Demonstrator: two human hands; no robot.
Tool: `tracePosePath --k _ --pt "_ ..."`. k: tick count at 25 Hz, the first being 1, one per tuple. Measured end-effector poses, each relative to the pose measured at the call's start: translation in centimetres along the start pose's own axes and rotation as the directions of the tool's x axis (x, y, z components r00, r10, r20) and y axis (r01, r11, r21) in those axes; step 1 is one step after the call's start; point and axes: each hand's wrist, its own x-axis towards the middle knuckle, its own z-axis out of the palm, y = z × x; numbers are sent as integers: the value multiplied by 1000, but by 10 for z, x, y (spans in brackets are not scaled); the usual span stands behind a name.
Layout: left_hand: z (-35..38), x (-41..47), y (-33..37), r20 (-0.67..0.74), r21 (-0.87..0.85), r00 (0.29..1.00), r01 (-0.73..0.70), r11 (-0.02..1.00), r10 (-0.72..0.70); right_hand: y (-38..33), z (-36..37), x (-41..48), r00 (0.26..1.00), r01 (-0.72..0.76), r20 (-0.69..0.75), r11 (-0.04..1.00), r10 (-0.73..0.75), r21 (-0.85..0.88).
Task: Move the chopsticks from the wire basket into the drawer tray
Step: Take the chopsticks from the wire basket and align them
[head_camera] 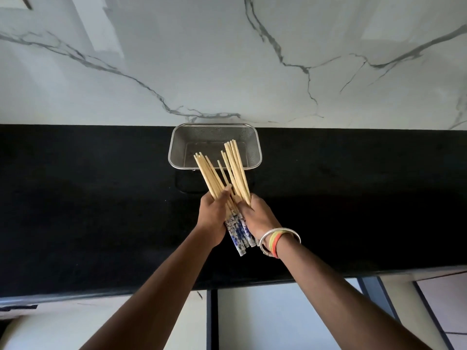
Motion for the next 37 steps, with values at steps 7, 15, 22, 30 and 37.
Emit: tracePosePath --k 7,15,22,30,37 --pt "10 21 -9 -82 21 996 -36 999 38 18 7 29 999 11 -48 997 -7 80" --pt "14 34 7 -35 146 927 -366 919 375 27 -9 46 970 238 -123 909 -208 341" --pt "19 34 -7 -19 276 817 -549 789 576 31 4 62 877 367 -469 775 -105 514" --pt "5 33 -44 12 362 853 -491 793 522 57 26 60 841 327 -540 781 15 532" --pt "8 33 -39 10 363 824 -531 766 567 42 11 59 757 514 -631 750 -169 416"
